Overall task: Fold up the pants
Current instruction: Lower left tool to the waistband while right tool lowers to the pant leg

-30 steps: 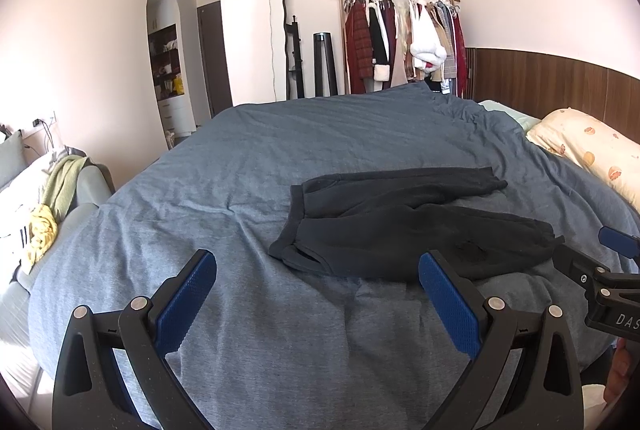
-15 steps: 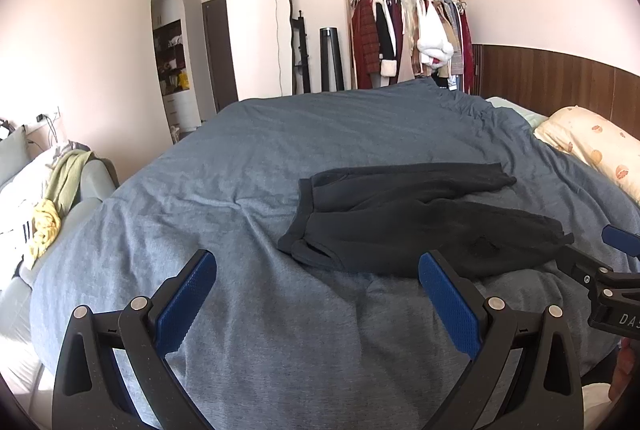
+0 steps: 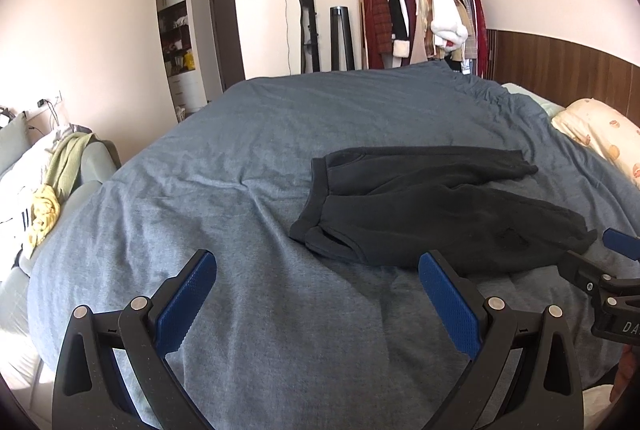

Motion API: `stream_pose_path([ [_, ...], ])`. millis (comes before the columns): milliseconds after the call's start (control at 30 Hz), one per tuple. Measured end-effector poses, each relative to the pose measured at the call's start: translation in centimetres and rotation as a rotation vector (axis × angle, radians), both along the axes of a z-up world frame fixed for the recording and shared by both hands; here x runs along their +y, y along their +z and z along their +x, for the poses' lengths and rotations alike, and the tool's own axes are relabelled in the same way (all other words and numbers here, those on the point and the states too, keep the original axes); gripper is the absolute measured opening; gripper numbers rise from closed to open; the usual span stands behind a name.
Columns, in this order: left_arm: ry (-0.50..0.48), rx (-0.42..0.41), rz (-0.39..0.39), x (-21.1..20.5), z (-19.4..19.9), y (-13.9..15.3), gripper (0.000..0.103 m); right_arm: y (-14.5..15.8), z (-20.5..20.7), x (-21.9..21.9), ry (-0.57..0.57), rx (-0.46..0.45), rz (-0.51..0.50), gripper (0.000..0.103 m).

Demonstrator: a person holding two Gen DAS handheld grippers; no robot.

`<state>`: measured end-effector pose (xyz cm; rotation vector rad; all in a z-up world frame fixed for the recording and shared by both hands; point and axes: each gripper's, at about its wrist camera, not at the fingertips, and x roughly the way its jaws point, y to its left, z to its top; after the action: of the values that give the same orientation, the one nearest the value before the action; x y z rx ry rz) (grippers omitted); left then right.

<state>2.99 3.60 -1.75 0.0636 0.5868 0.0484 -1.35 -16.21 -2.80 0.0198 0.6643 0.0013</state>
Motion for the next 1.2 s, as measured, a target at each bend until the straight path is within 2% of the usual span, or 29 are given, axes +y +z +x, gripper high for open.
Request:
stream_pose_path([
  [333, 0.010, 0.046, 0.045, -0.3, 4.8, -2.4, 0.103, -3.1, 4.9, 0.6, 0.047, 0.083, 0.048, 0.103],
  [500, 0.002, 0.105, 0.025, -0.1, 7.5, -3.6, 0.102, -4.5, 7.6, 0.3, 0.048, 0.125, 0.092, 0.102],
  [633, 0.006, 0.165, 0.050, 0.0, 9.2, -4.1, 0.098, -5.4, 9.5, 0.1, 0.048, 0.185, 0.113, 0.101],
  [933, 0.013, 0.332, 0.045, 0.6, 12.8, -1.8, 0.091, -4.8, 13.0, -0.5, 0.008, 0.390, 0.194, 0.094],
  [1100, 0.015, 0.424, 0.033, 0.9, 14.9, -0.4, 0.085, -3.5, 14.4, -0.9, -0.081, 0.476, 0.241, 0.090],
  [1200, 0.023, 0.441, 0.020, 1.1, 15.6, -0.3, 0.083, -2.8, 15.1, -1.6, -0.143, 0.505, 0.300, 0.090],
])
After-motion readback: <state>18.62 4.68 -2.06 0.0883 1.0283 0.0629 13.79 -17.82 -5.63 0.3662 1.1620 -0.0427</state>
